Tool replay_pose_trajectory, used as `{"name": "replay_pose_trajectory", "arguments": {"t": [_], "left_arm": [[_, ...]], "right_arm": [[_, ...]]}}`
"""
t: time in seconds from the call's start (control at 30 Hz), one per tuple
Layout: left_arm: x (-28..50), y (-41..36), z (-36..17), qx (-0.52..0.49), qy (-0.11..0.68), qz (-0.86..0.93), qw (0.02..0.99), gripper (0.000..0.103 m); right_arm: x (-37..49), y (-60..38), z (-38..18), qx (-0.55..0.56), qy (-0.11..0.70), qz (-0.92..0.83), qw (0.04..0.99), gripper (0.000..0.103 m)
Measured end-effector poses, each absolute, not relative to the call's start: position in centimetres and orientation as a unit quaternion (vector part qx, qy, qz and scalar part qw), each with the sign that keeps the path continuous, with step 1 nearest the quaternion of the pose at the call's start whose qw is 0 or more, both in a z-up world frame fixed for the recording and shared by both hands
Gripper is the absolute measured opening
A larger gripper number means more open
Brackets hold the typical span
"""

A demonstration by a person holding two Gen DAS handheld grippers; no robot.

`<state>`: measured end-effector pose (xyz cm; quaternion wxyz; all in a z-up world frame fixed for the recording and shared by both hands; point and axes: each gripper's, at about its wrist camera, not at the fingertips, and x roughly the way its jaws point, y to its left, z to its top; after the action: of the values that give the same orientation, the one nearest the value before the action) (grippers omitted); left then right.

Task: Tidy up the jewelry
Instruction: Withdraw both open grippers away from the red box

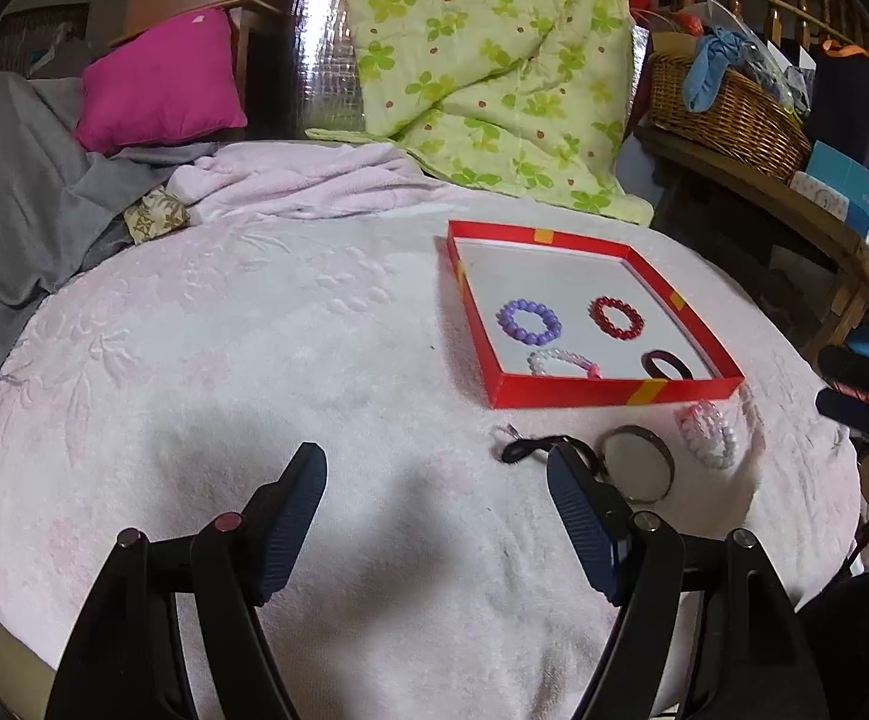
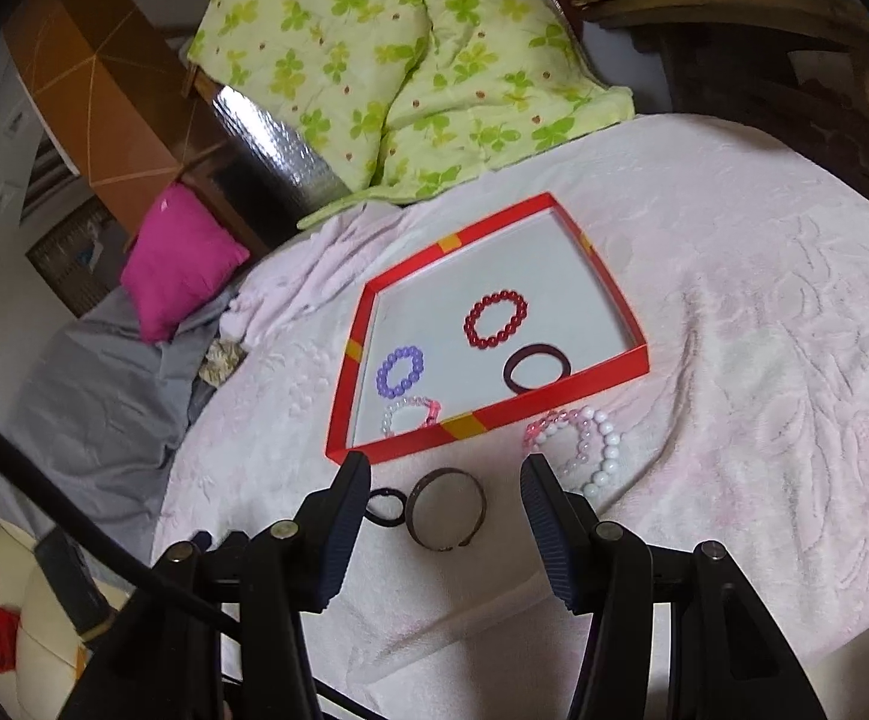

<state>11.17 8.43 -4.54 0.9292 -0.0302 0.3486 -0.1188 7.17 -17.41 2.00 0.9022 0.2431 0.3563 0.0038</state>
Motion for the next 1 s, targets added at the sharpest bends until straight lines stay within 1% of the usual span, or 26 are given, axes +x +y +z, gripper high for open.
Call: {"name": "replay_pose_trajectory", "arguments": {"t": [0.13,0.4,0.63,1.0], "left_arm": [[10.6,7.8,-4.6,-0.013,0.347,-0.126,0.929,0.077],[10.9,8.9,-4.7,-0.027,0.351,-0.108,0.93,0.077],[11.1,8.3,-5.2,-0.008,0.358,-0.104,0.928,0.077],[12.2,8.8,-6.2,0.01,0.377,-0.086,0.922,0.077]], "right_arm": [[6.8,-17.8,2.0,0.258,0.354,0.004,0.899,0.056],[7.3,-17.2,1.8,0.257,0.362,0.015,0.896,0.056],[7.6,-17.3,1.0,0.259,0.362,0.029,0.895,0.056],[7.6,-22.1,-1.7,0.328,0.352,0.042,0.876,0.056]]}}
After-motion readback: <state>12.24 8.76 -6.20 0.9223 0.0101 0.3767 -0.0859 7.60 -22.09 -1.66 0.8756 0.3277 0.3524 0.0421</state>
